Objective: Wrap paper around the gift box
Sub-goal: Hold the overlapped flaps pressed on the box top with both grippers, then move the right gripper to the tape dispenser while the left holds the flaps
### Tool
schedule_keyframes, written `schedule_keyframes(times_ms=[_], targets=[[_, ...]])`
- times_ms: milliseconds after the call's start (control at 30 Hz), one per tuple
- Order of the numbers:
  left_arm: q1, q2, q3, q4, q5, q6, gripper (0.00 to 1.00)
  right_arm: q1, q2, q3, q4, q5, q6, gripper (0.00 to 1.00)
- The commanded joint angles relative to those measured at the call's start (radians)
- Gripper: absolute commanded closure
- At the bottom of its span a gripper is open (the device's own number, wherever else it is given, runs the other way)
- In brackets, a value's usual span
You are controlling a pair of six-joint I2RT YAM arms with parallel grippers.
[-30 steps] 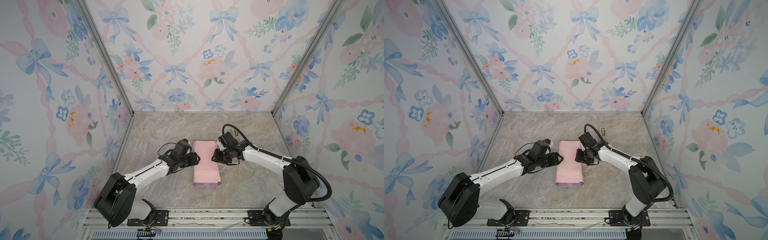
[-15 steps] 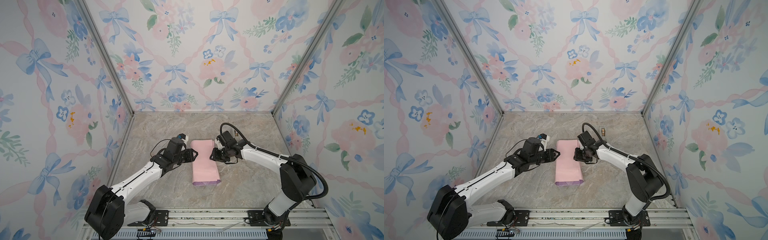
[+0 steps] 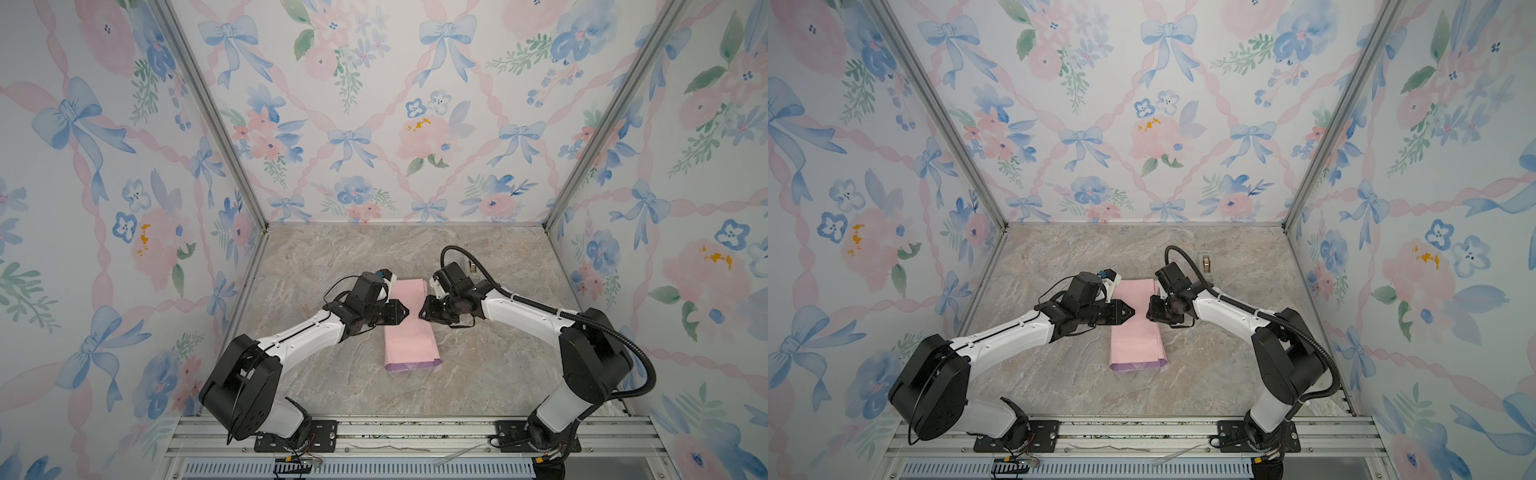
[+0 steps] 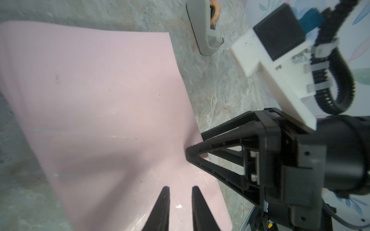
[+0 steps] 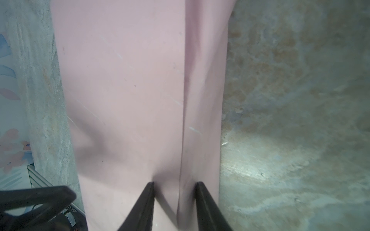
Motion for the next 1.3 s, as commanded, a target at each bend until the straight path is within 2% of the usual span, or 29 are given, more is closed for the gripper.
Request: schedule_keyframes(times_ms=[0, 267, 400, 567, 967, 1133, 1267], targets=[[-0.005, 0.030, 0.018, 0.064, 0.028, 0.025, 0.79, 0.010, -0.011, -0.039, 0.008, -0.015, 0.046, 0.64], [0.005, 0.063, 0.006, 0.070, -0.007, 0.031, 0.80, 0.026, -0.051, -0.067, 0.035, -0.001, 0.110, 0.63], [0.009, 0.057, 0.007, 0.090, 0.026, 0.041, 0.80, 0.031, -0.066, -0.084, 0.052, 0.002, 0.134, 0.63], [0.010, 0.034, 0.017, 0.138, 0.067, 0.039, 0.80, 0.036, -0.077, -0.091, 0.052, 0.014, 0.146, 0.63], [0.024, 0.109, -0.022, 0.147, 0.028, 0.045, 0.82, 0.035, -0.072, -0.071, 0.045, 0.019, 0.132, 0.63], [0.024, 0.132, -0.063, 0.150, 0.019, 0.060, 0.82, 0.014, -0.104, -0.045, 0.023, 0.032, 0.084, 0.52], [0.024, 0.128, -0.085, 0.153, 0.017, 0.062, 0.82, -0.061, -0.190, -0.041, -0.002, 0.022, -0.007, 0.39]])
